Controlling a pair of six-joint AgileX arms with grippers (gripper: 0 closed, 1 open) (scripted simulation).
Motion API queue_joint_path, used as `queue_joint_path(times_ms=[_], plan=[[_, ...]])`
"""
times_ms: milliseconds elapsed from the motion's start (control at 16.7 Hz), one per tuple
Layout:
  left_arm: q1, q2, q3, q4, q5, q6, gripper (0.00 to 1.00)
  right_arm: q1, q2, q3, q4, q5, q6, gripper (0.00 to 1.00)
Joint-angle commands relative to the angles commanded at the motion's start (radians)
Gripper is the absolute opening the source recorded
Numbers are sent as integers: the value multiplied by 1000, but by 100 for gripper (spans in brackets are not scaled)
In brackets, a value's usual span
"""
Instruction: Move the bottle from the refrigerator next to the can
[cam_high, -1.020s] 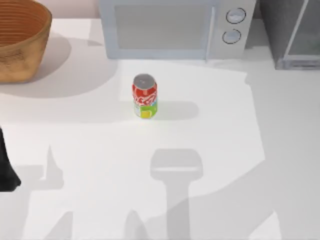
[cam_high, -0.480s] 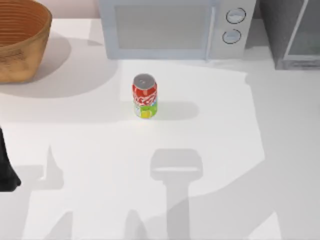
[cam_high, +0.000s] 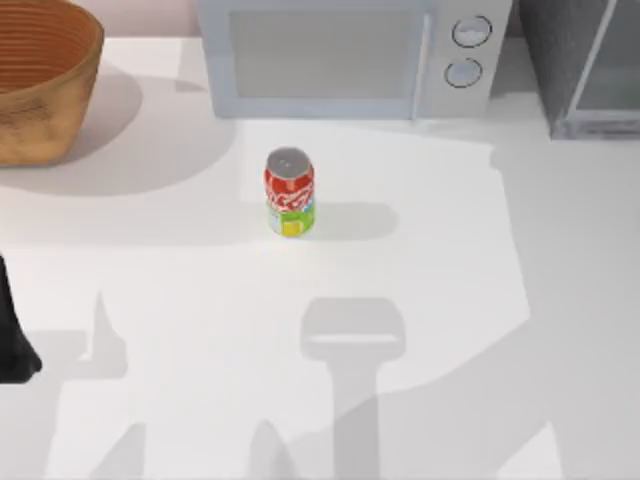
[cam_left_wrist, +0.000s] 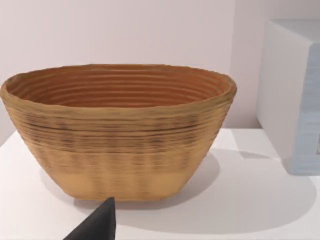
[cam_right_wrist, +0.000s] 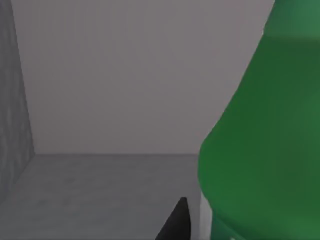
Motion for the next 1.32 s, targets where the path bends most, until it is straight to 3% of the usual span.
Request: queue_joint_path(times_ms=[480,840,1320], plan=[[0,0,0,0,0,0,100,0,-124,32,-156,-2,1,0],[0,0,0,0,0,0,100,-3,-138,15,-151,-5,3,0],[0,0,0,0,0,0,100,-57,-402,-404,-15,-67,4,0]])
